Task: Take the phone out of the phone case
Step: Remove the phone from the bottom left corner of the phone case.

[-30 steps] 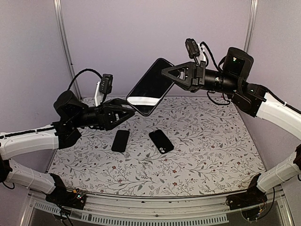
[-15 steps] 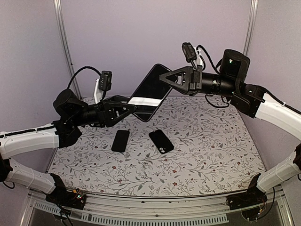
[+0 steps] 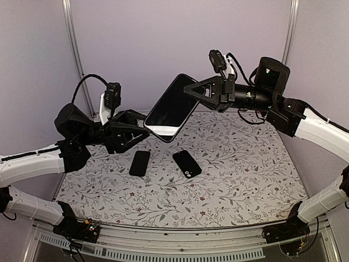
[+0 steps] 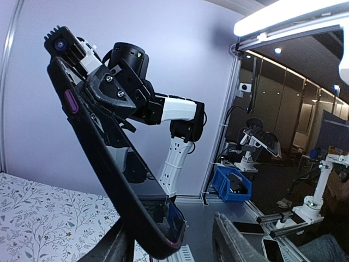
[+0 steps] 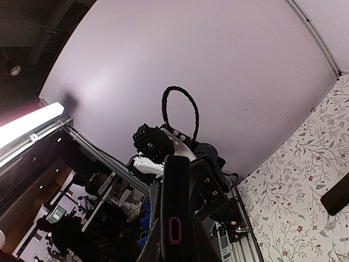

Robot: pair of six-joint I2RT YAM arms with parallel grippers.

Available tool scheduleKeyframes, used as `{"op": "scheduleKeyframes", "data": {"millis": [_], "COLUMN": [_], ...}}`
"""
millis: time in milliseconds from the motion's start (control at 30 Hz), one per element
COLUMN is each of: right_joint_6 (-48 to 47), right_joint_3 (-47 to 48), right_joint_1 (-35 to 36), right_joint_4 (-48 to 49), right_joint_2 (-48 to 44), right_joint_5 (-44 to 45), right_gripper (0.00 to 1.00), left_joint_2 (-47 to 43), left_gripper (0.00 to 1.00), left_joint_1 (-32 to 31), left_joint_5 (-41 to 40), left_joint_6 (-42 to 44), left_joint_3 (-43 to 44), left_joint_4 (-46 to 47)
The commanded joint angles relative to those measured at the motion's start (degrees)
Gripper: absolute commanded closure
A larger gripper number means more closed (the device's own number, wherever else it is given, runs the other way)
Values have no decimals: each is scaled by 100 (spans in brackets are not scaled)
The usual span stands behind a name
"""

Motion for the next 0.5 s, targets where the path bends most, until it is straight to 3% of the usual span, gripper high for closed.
{"op": "scheduleKeyframes", "data": {"millis": [0,467], "right_joint_6": [637,1206], "right_joint_3": [-51,-137], "right_joint_1": [14,73], "right_joint_4": [840,1538], "right_joint_2": [76,200], "right_joint_5": [-295,-820], "right_gripper": [100,100], "left_joint_2": [-199,-273], "left_gripper": [52,81], "left_joint_1": [-65,-65], "left_joint_5": [260,27], "left_joint_6": [679,1049], "left_joint_3": [177,281], "left_joint_4": [-340,-450]}}
